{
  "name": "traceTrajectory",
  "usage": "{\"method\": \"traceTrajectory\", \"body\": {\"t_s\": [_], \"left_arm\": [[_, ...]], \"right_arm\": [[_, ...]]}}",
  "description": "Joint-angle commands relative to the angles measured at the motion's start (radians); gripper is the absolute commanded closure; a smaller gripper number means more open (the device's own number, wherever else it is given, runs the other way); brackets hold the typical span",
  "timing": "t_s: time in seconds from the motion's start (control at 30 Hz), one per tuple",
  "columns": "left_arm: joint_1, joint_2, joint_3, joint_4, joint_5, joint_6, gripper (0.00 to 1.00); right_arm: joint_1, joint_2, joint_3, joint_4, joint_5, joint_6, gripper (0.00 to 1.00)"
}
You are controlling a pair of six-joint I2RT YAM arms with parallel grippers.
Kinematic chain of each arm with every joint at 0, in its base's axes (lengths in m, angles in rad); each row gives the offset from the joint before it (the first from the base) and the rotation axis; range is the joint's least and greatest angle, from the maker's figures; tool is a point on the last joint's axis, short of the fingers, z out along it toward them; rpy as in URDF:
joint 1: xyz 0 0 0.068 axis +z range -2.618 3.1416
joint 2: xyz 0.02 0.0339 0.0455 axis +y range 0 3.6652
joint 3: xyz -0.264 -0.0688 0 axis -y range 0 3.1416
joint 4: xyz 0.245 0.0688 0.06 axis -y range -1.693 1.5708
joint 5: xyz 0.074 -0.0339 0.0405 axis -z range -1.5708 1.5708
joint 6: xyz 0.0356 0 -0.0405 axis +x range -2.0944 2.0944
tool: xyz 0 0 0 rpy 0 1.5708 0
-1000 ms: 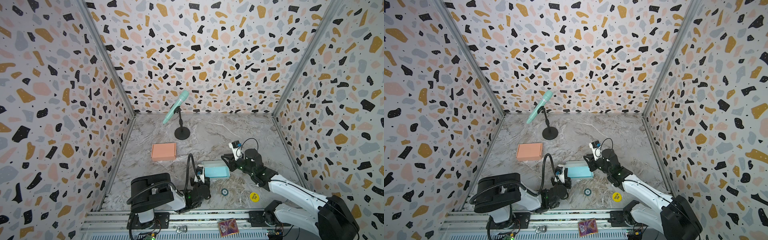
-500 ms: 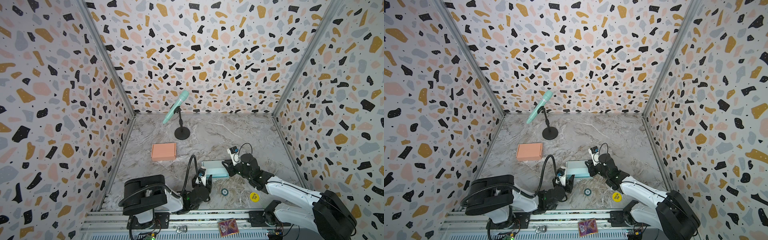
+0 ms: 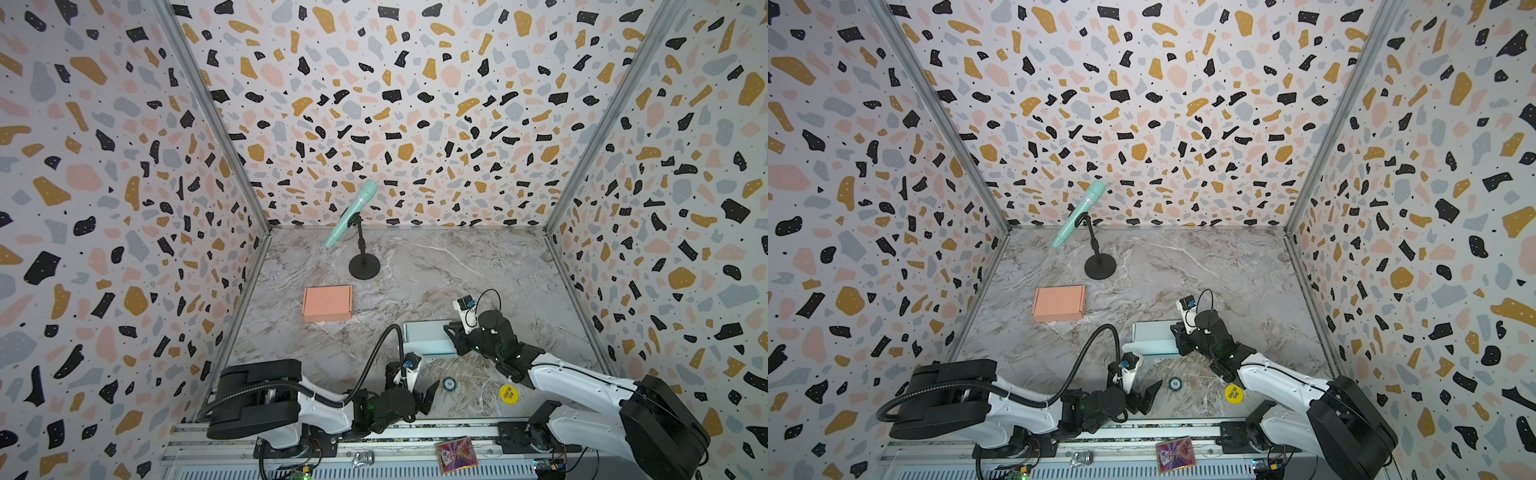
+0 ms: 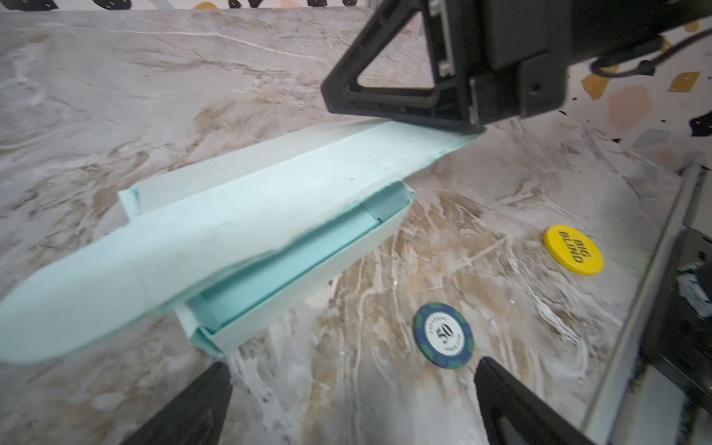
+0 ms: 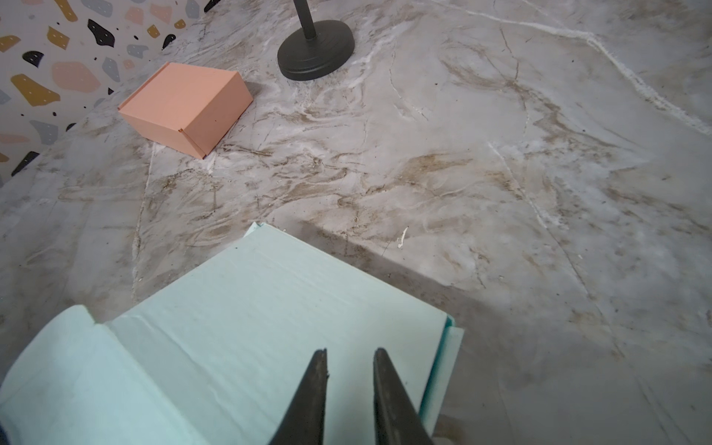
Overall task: Assemble paper box
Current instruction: Close the paper box at the center of the table.
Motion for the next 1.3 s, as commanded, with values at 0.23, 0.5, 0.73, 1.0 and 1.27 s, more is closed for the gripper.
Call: {"method": "traceTrajectory", "body": {"t_s": [0.23, 0.5, 0.73, 1.0, 1.27], "left_arm": [[-0.026, -0.271, 0.230, -0.528, 0.043, -0.099, 0.00], [0.182, -0.331, 0.404, -0.703, 0.080, -0.200, 0.01], [0.411, -0.302, 0.371, -0.610, 0.174, -0.157, 0.03], [0.515, -0.153, 0.328, -0.484, 0.270, -0.138, 0.10], [0.535, -0.046, 0.295, -0.424, 0.312, -0.143, 0.19]], "right_arm": [[0.010, -0.009, -0.016, -0.021, 0.022, -0.004, 0.77], [0.010, -0.009, -0.018, -0.047, 0.026, 0.007, 0.77], [0.016, -0.010, -0.016, -0.054, 0.028, 0.011, 0.77], [0.022, -0.034, -0.016, -0.075, 0.035, 0.014, 0.77], [0.025, -0.039, -0.025, -0.077, 0.037, 0.016, 0.77]]}}
